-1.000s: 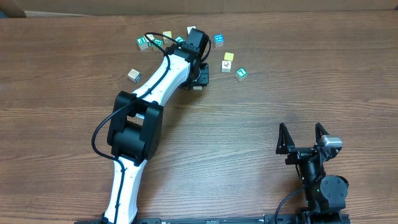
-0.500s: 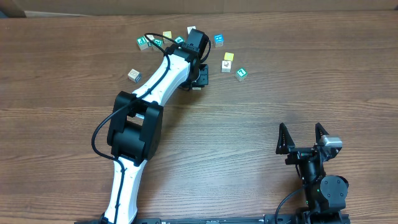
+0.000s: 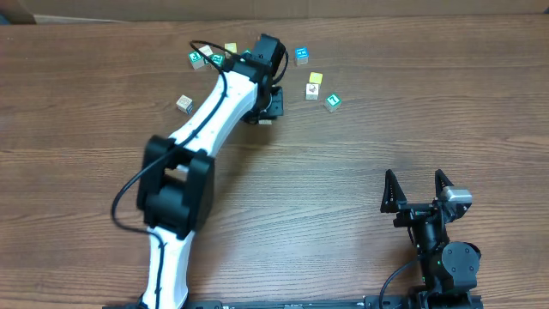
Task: Form a horizontal line
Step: 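Close the left gripper on the '2' block and lift it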
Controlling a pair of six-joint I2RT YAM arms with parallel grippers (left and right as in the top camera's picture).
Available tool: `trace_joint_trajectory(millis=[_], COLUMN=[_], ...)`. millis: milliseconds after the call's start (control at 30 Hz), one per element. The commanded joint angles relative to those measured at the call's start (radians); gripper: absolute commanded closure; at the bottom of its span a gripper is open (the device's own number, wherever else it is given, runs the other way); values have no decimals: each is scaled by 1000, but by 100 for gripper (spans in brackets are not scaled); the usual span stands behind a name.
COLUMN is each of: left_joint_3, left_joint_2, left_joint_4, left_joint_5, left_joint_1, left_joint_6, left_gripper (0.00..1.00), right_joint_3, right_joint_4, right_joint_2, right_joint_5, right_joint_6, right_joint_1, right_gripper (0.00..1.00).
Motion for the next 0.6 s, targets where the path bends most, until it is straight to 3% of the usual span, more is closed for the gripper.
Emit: trace_joint_trajectory(millis=[0, 67, 200, 433, 567], left_joint_3=[-2, -2, -2, -2, -2], left_joint_2=[-137, -180, -236, -257, -257], left_joint_4=[-35, -64, -113, -143, -156], left_joint_5=[-39, -39, -38, -26, -27], left_joint_1=[-13, -13, -13, -12, -12], left_joint_6=[-44, -43, -43, -39, -35], left_gripper=[78, 79, 96, 96, 89], right_joint_3=[-10, -11, -10, -11, -10], right_joint_4=[6, 6, 6, 6, 6], right_joint_2=[-11, -11, -11, -11, -11], right_joint_5=[-2, -2, -2, -2, -2], right_joint_6=[-7, -8, -8, -7, -7], right_joint_1=[-5, -5, -5, -5, -5], right_gripper=[0, 0, 0, 0, 0])
